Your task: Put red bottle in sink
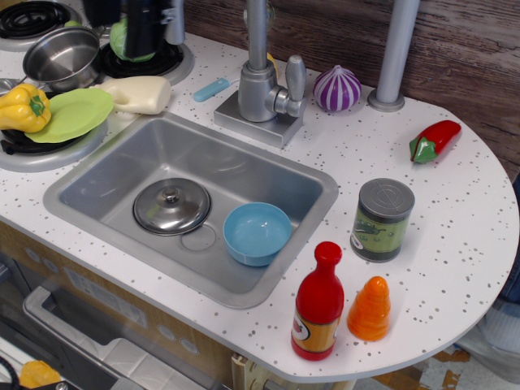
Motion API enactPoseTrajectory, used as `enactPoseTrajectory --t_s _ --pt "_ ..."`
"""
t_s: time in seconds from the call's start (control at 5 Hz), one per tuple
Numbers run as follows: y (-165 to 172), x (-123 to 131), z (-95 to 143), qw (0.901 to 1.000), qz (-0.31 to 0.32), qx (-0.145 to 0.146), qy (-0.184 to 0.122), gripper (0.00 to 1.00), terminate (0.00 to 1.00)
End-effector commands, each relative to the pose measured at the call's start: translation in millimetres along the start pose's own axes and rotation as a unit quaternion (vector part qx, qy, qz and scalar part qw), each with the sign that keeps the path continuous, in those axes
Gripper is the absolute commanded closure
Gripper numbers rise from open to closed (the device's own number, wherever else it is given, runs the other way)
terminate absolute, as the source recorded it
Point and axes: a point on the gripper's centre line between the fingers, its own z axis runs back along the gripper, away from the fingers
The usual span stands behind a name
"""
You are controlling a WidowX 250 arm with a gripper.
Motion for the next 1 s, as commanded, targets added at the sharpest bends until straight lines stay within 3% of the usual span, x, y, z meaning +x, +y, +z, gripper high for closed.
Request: enactPoseTrajectory --t_s 0.0,0.4,0.6,0.8 --pt "-66.4 -5.4 37.0 0.9989 0.034 -0.03 -0.012 0.0 0.0" --pt "-174.8 10.6 -4.5 0.9959 0.048 -0.042 -0.065 0.0 0.0" --pt "-225.2 20.5 -6.6 0.9939 0.064 -0.045 -0.078 0.0 0.0" --pt "-232.9 19.0 -12.4 0.9919 0.07 -0.046 -0.096 0.0 0.0"
